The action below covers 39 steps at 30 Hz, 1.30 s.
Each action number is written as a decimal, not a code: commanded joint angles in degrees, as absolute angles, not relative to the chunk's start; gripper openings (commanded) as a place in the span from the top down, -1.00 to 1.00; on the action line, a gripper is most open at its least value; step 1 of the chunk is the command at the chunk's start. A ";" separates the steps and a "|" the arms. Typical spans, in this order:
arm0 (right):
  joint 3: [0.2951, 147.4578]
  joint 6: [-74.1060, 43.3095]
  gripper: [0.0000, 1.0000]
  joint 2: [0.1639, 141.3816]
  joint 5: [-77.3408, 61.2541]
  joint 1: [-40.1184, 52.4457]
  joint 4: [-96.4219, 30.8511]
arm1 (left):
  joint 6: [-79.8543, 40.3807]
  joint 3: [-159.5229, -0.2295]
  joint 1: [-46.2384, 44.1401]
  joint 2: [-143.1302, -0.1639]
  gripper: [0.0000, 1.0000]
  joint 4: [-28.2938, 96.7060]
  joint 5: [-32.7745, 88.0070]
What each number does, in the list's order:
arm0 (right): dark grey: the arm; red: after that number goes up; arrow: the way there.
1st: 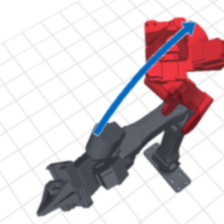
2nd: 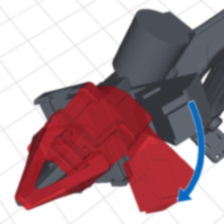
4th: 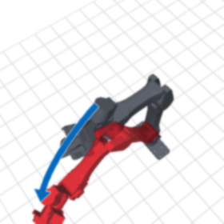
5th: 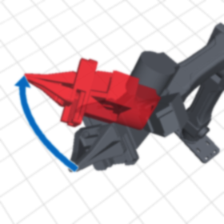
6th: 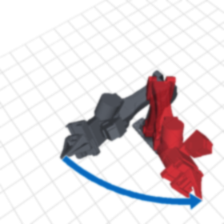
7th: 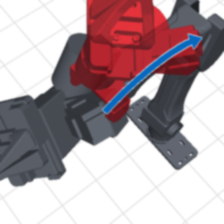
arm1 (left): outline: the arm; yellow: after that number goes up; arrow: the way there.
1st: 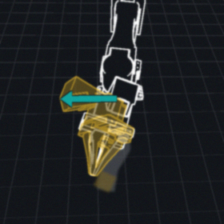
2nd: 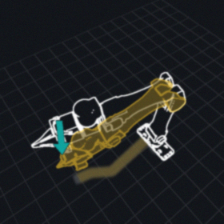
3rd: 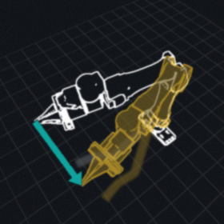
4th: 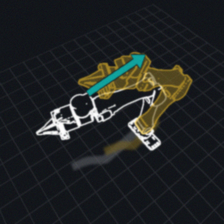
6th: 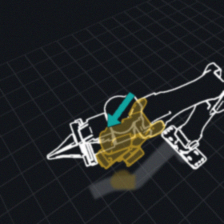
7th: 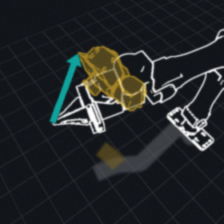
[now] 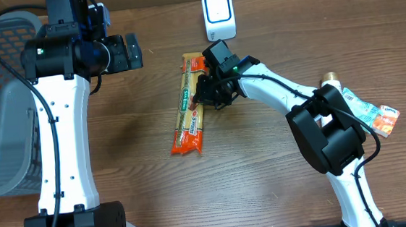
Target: Scan the item barcode
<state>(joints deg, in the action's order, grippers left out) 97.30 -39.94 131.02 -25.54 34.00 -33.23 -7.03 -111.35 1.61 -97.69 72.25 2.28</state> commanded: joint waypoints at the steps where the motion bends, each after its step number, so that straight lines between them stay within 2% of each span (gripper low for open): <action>1: 97.73 -34.26 0.92 131.50 -31.16 33.95 -36.51 | -6.20 -111.59 1.48 -97.86 -1.00 72.18 1.91; 6: 99.63 -26.96 0.93 125.32 -27.90 33.01 -44.88 | -6.20 -111.59 1.48 -97.86 -1.00 72.16 1.91; 14: 100.92 -20.69 0.93 114.13 -8.75 33.41 -63.31 | -6.20 -111.59 1.48 -97.86 -0.99 72.16 1.91; 22: 100.88 -25.28 0.93 115.31 25.12 33.41 -78.63 | -6.20 -111.59 1.48 -97.86 -1.00 72.16 1.91; 28: 100.88 -25.26 0.93 118.37 31.46 33.80 -79.88 | -6.20 -111.59 1.48 -97.86 -0.99 72.16 1.91; 39: 100.84 -21.56 0.93 121.64 28.34 33.82 -78.48 | -6.20 -111.59 1.48 -97.86 -0.99 72.16 1.91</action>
